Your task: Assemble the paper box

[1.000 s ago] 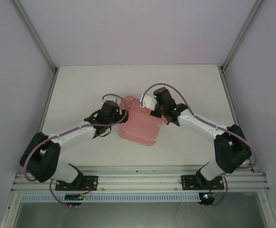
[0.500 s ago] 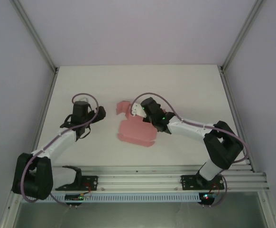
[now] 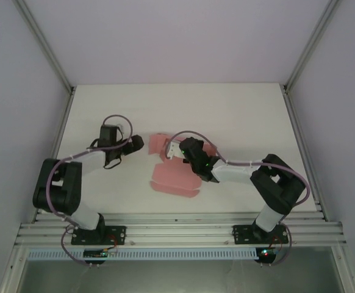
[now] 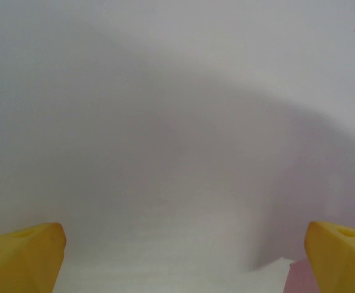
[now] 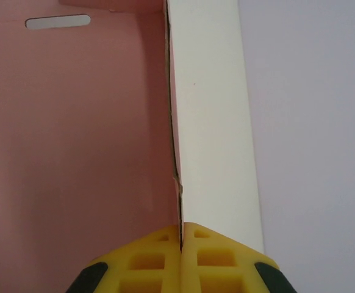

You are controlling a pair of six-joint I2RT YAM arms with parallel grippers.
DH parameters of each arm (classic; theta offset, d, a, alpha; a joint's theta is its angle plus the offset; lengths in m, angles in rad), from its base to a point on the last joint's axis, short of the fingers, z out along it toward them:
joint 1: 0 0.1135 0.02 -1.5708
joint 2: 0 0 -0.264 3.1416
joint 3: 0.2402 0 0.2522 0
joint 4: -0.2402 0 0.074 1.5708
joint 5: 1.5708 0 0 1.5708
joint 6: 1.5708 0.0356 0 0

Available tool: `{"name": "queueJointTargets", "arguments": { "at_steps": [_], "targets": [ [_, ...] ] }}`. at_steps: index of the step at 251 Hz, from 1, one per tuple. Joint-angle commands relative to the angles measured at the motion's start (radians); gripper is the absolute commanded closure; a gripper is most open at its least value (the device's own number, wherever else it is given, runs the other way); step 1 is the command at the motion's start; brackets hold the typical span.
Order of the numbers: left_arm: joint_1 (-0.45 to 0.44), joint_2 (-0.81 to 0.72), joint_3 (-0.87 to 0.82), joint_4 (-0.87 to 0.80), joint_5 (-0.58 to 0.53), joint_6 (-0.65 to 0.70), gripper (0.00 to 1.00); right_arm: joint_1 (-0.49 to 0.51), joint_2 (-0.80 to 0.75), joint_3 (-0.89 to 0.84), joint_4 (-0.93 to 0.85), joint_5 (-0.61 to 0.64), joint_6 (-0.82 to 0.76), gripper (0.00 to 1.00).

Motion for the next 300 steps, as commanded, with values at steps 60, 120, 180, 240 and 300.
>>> {"name": "queueJointTargets", "arguments": {
  "at_steps": [60,120,180,240,300],
  "targets": [
    [-0.006,0.158,0.099,0.152,0.320,0.080,0.04,0.010,-0.028,-0.010,0.029,0.021,0.015,1.00],
    [-0.061,0.166,0.095,0.204,0.441,0.151,0.07,0.012,-0.042,-0.008,0.009,0.017,0.041,1.00],
    [-0.118,0.166,0.104,0.203,0.445,0.182,0.10,0.016,-0.043,-0.013,0.006,0.023,0.052,1.00],
    [-0.158,0.170,0.117,0.205,0.417,0.178,0.11,0.023,-0.047,-0.026,0.018,0.019,0.067,1.00],
    [-0.160,0.168,0.085,0.228,0.418,0.169,0.11,0.023,-0.059,-0.044,0.023,0.017,0.076,1.00]
  ]
}}
